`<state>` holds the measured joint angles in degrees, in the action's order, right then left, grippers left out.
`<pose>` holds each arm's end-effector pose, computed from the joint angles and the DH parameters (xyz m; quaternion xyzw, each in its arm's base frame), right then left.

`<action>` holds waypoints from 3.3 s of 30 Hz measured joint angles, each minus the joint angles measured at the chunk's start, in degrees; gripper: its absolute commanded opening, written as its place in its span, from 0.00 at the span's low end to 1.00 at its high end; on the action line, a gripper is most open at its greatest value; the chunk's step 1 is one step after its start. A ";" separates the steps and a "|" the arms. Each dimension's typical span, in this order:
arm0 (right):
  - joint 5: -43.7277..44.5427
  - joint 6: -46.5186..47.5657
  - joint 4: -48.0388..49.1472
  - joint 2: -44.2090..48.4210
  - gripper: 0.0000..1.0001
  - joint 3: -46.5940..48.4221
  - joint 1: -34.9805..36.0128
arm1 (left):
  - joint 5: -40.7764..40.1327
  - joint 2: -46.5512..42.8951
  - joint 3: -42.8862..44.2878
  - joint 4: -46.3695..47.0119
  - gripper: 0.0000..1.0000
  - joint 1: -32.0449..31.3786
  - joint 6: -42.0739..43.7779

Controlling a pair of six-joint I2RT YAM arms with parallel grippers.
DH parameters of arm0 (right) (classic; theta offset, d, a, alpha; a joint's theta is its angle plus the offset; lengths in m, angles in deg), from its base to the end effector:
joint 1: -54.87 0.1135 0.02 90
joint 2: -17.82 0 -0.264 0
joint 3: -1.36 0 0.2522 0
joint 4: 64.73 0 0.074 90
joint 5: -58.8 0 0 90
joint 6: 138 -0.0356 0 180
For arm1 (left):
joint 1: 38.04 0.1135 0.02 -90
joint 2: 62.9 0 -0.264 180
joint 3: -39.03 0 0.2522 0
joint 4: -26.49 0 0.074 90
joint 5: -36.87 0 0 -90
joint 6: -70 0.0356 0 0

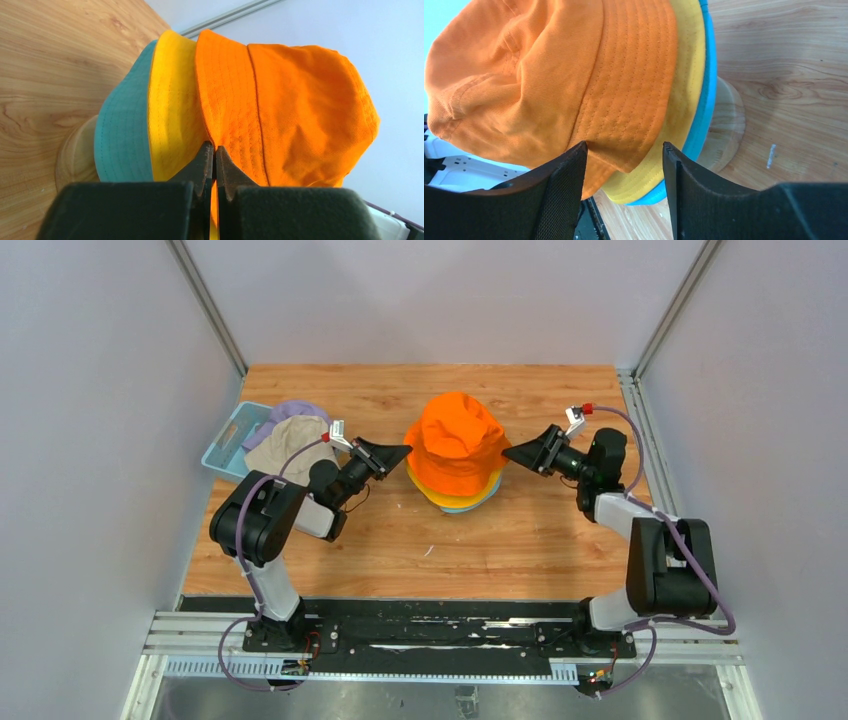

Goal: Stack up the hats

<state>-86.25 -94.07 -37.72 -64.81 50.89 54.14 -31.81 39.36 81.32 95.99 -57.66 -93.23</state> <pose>0.2916 0.0255 0.2276 -0.0216 0.7280 0.5456 0.4146 0.2857 -0.1156 0.1709 -0.1602 0.6302 -0.6259 0.4306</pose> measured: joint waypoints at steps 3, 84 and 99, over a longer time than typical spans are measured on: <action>-0.85 -2.73 4.44 -2.05 0.53 -0.26 0.33 | 0.02 0.00 0.02 0.00 0.00 0.00 0.00; 6.40 1.27 -0.39 0.87 0.37 -6.03 -2.05 | -2.43 -12.94 -0.68 -23.56 0.46 0.44 10.97; 11.69 8.90 -16.37 7.82 0.39 0.70 -2.05 | -13.70 -33.75 10.10 -60.52 0.60 0.44 28.41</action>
<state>-74.56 -85.17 -54.09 -56.99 51.59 52.09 -45.51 5.61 91.42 35.47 -57.22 -64.81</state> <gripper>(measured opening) 0.386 0.599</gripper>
